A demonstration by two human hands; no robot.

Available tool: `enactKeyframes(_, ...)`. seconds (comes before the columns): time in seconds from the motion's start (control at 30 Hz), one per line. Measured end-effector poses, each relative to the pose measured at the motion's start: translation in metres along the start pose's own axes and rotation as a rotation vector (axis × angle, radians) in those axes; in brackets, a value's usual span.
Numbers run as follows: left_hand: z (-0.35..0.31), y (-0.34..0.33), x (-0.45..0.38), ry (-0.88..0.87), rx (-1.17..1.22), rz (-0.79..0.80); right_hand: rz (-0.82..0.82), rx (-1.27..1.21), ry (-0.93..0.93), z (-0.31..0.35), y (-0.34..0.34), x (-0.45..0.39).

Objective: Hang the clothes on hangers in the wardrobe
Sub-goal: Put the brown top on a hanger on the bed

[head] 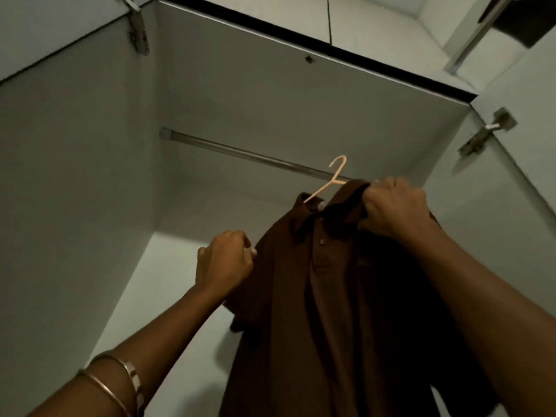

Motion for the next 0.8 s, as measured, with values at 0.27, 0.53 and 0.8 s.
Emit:
enactKeyframes(0.27,0.017,-0.034,-0.043,-0.147,-0.067,0.097,-0.024,0.185,-0.026,0.058,-0.012,-0.089)
enactKeyframes(0.53,0.038,-0.05,-0.069,-0.19,-0.037,0.083,0.031,0.325,0.05,0.086,-0.043,-0.114)
enactKeyframes(0.8,0.032,-0.094,-0.037,-0.165,0.037,0.115,-0.081,0.358,0.236,0.094,-0.044,-0.089)
Point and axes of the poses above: each hand's wrist, its own x-axis away from the middle knuckle, its own y-axis out of the back of the hand, z = x × y, the point moved 8 cm from there along -x, towards the middle knuckle, and after that the axes turned 4 degrees about -y, right-handed, at the moved point
